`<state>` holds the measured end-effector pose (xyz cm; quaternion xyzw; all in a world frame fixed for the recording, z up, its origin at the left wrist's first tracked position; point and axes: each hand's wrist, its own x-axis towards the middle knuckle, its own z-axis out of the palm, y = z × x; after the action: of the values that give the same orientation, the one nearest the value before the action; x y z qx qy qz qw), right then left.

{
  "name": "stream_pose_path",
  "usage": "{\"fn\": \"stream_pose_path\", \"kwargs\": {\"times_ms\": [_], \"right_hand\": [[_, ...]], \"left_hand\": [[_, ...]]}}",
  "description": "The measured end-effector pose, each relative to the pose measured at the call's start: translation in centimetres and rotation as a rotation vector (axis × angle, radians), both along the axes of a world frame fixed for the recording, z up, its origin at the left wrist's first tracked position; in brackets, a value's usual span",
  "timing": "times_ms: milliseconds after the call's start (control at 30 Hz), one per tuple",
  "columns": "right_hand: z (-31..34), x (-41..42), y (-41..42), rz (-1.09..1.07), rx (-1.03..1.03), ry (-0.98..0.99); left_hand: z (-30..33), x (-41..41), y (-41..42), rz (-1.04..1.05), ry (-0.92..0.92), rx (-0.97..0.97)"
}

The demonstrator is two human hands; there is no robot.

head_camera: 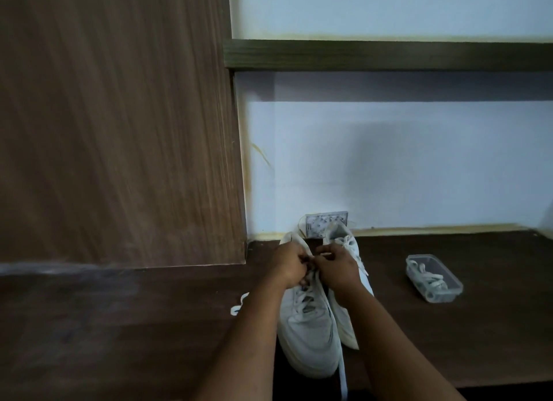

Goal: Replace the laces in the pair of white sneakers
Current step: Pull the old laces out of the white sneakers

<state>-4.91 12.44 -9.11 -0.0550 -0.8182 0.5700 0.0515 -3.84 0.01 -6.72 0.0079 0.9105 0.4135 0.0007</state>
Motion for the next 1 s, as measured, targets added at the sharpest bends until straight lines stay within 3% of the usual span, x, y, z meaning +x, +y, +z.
{"fn": "stream_pose_path", "kwargs": {"times_ms": [67, 233, 300, 333, 367, 500, 533, 600, 700, 767, 800, 900, 933, 967, 1000], "right_hand": [[0.2, 0.0, 0.0, 0.032, 0.02, 0.005], [0.3, 0.2, 0.1, 0.04, 0.059, -0.018], [0.3, 0.2, 0.1, 0.045, 0.064, -0.026], [0.2, 0.2, 0.1, 0.048, 0.075, -0.021], [0.2, 0.3, 0.1, 0.048, 0.091, -0.012], [0.0, 0.6, -0.2, 0.01, 0.037, -0.004], [-0.1, 0.6, -0.2, 0.003, -0.011, -0.03], [-0.2, 0.6, -0.2, 0.003, -0.056, -0.073], [-0.1, 0.6, -0.3, -0.01, -0.065, -0.087], [-0.1, 0.6, -0.4, -0.029, -0.076, -0.084], [0.0, 0.6, -0.4, -0.036, -0.08, -0.088], [-0.2, 0.4, -0.4, -0.036, -0.096, -0.1], [-0.2, 0.4, -0.4, -0.035, -0.104, -0.101], [-0.2, 0.4, -0.4, -0.038, -0.106, -0.102], [-0.2, 0.5, -0.4, -0.043, -0.102, -0.1]], "left_hand": [[-0.2, 0.0, 0.3, 0.055, -0.005, 0.089], [0.8, -0.1, -1.8, 0.333, -0.368, 1.048], [1.2, 0.3, -2.8, 0.35, -0.415, 1.236], [1.4, 0.5, -2.8, 0.352, -0.392, 1.182], [1.4, 0.6, -2.7, 0.361, -0.334, 1.01], [0.0, 0.2, -1.9, 0.237, 0.158, -0.136], [-0.3, 0.3, -1.7, 0.176, 0.231, -0.309], [-1.0, 0.4, -1.1, 0.078, 0.25, -0.457], [-2.3, 0.5, -0.5, 0.051, 0.298, -0.472], [-2.3, 0.2, -0.5, 0.152, 0.4, -0.27], [-1.7, 0.3, -0.5, 0.273, 0.41, -0.038], [1.8, 0.2, -2.0, 0.709, 0.357, 1.149], [2.3, 0.4, -3.1, 0.82, 0.318, 1.401], [2.7, 0.8, -3.9, 0.882, 0.291, 1.461], [2.7, 1.0, -4.4, 0.892, 0.262, 1.315]]}}
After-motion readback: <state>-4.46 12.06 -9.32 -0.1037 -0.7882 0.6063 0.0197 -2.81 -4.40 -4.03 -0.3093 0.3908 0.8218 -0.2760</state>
